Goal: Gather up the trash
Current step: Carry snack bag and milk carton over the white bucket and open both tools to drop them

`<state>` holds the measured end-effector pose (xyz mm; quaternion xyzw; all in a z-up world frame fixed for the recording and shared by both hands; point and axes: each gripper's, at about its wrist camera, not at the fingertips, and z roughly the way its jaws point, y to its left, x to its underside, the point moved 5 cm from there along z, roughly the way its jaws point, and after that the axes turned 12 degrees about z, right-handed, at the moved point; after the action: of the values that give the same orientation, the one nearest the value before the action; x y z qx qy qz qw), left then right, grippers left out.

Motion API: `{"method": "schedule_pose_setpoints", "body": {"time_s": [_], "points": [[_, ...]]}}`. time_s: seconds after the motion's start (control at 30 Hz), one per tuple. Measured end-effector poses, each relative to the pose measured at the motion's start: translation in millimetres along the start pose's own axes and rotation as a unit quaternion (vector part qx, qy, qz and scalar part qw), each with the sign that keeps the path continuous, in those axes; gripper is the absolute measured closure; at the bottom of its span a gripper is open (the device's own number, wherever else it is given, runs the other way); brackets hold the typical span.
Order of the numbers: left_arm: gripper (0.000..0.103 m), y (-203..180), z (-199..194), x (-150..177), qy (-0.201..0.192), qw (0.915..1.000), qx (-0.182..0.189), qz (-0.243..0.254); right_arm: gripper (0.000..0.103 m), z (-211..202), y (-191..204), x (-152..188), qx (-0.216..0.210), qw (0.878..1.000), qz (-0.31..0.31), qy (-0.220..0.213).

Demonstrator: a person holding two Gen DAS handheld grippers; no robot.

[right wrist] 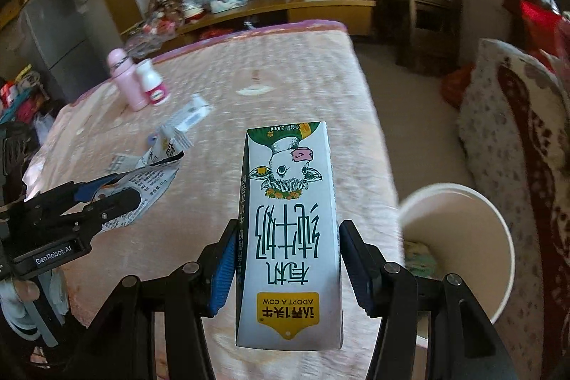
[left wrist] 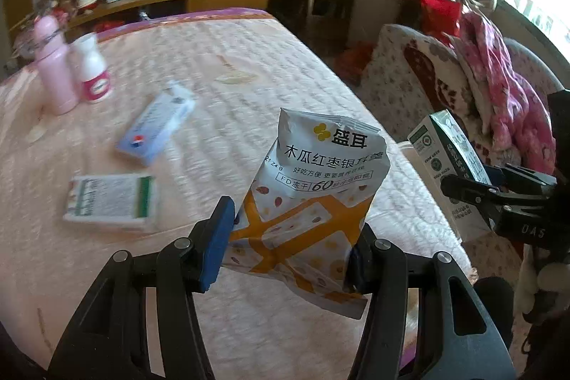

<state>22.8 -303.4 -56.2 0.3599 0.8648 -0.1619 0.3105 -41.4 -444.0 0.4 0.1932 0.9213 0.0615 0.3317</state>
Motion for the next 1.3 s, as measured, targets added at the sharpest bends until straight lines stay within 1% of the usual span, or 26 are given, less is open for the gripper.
{"method": "schedule_pose_setpoints", "body": {"time_s": [0.33,0.63,0.9,1.03,1.3], "points": [[0.049,-74,39,-27,0.012,0.9984,0.027,0.047,0.049,-14,-82,6,0.040,0.998,0.055,-0.003],[0.049,-120,68,-42,0.025,0.9960,0.041,0.075,0.049,-9,-140,18,0.062,0.993,0.100,0.008],[0.049,-147,89,-51,0.040,0.9945,0.054,0.080,0.049,5,-174,27,0.075,0.988,0.132,0.023],[0.049,-160,96,-53,0.044,0.9934,0.058,0.088,0.049,7,-184,29,0.077,0.986,0.143,0.025],[0.049,-180,108,-52,0.052,0.9914,0.080,0.089,0.049,14,-201,34,0.084,0.983,0.161,0.030]]}}
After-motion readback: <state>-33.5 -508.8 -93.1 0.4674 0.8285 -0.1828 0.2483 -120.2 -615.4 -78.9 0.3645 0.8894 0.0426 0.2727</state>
